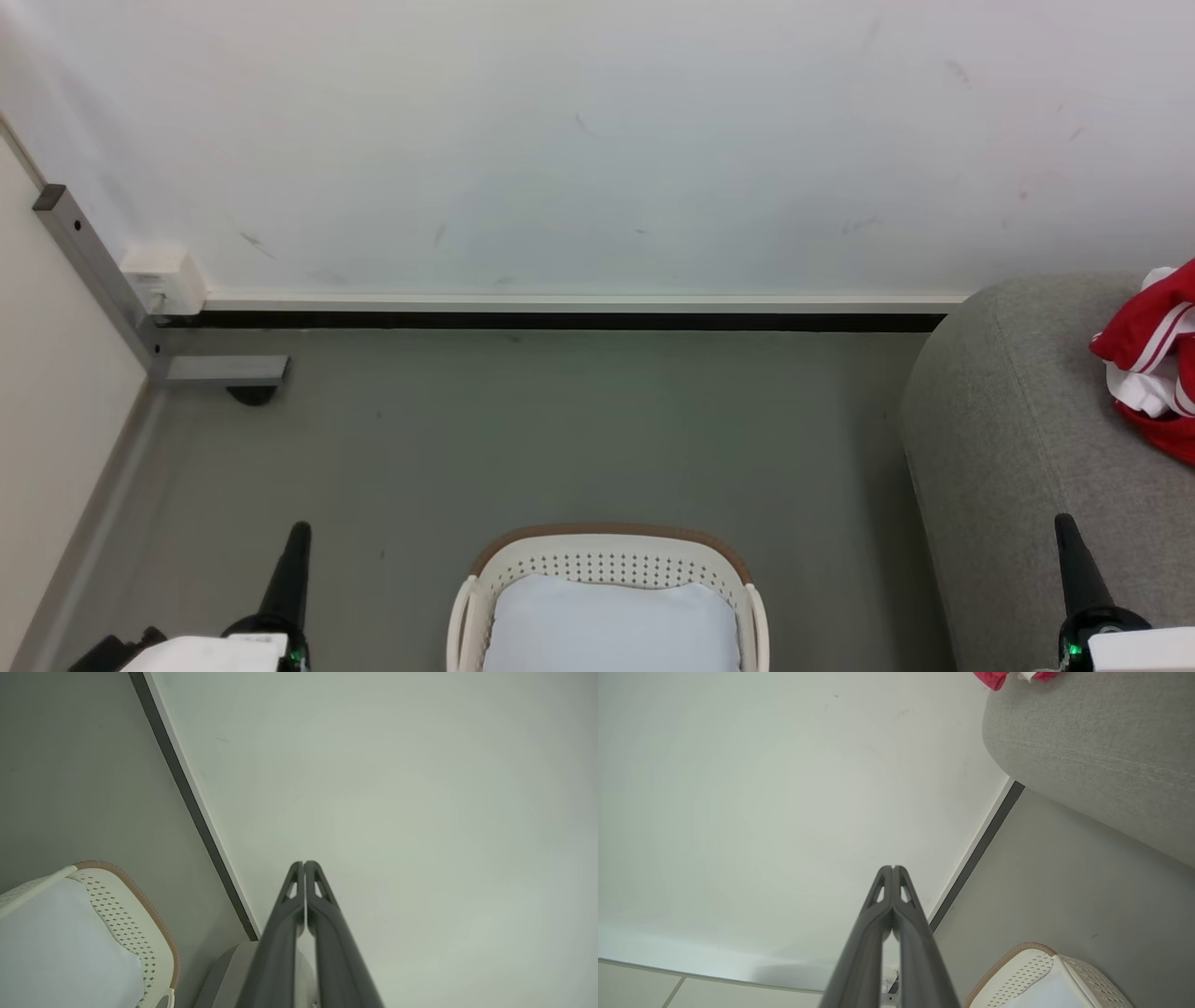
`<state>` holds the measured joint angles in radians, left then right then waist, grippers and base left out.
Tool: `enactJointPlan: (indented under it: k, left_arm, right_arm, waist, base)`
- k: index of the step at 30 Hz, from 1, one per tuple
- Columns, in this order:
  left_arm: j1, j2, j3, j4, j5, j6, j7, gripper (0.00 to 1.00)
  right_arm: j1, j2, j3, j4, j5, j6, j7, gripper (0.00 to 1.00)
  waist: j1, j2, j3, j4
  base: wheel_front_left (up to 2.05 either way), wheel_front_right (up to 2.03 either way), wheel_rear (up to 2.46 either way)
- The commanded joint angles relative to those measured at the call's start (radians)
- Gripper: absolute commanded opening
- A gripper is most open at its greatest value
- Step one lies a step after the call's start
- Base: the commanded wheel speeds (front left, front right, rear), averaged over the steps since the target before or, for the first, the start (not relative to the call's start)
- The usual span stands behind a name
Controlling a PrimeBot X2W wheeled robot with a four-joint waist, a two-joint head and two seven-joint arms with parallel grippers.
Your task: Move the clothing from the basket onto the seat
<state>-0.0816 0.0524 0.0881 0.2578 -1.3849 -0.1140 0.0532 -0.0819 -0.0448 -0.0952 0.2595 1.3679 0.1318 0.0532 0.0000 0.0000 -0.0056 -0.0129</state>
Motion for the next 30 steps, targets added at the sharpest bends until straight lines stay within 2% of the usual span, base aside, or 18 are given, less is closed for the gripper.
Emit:
enactJointPlan:
  k: [1,30]
  left_arm:
    - [-0.015,0.003,0.005,-0.006,-0.016,-0.004,0.008,0.00]
    - [-0.032,-0.001,0.028,-0.014,-0.223,-0.019,0.063,0.00]
  right_arm:
    - [-0.021,-0.008,-0.003,-0.008,0.016,-0.002,0.007,0.00]
    - [-0.032,-0.009,-0.021,-0.018,0.242,-0.002,0.062,0.00]
  waist:
    - [0.0000,0.0000,0.000,0.000]
    - [0.0000,0.0000,0.008,0.012]
  base:
    - [0.00,0.00,0.00]
    - [0.00,0.00,0.00]
